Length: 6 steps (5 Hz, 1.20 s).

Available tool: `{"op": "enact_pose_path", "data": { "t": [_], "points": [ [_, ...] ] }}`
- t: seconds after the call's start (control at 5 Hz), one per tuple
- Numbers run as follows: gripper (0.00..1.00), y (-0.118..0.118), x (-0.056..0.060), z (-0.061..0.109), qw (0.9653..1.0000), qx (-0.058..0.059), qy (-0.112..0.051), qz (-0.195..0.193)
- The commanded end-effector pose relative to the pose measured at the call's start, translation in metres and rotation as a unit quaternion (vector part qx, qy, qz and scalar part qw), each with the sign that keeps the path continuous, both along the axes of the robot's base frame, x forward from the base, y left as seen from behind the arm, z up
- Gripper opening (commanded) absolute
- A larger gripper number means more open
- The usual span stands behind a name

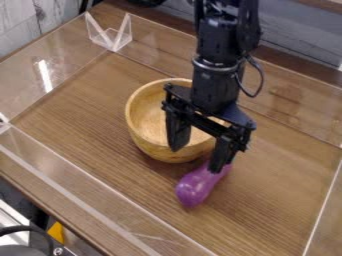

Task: Put the purple eggplant in the brown bowl

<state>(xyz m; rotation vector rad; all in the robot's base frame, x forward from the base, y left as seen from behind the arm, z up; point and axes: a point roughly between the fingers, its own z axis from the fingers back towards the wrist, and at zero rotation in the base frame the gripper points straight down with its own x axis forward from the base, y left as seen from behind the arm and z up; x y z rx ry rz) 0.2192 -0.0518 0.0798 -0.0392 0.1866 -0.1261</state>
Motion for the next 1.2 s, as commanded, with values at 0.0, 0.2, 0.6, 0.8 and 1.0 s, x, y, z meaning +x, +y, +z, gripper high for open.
{"op": "enact_pose_path", "data": {
  "t": [0.0, 0.2, 0.6, 0.8, 1.0],
  "points": [
    [1.00, -0.004, 0.002, 0.006, 0.9996, -0.005, -0.028, -0.005],
    [1.00, -0.006, 0.001, 0.000, 0.9995, -0.005, -0.032, -0.006],
    [1.00, -0.008, 0.004, -0.010, 0.9992, -0.003, -0.038, -0.008],
    [1.00, -0.008, 0.006, -0.017, 0.9991, -0.002, -0.042, -0.009],
    [1.00, -0.009, 0.010, -0.024, 0.9988, -0.001, -0.048, -0.009]
  ]
}}
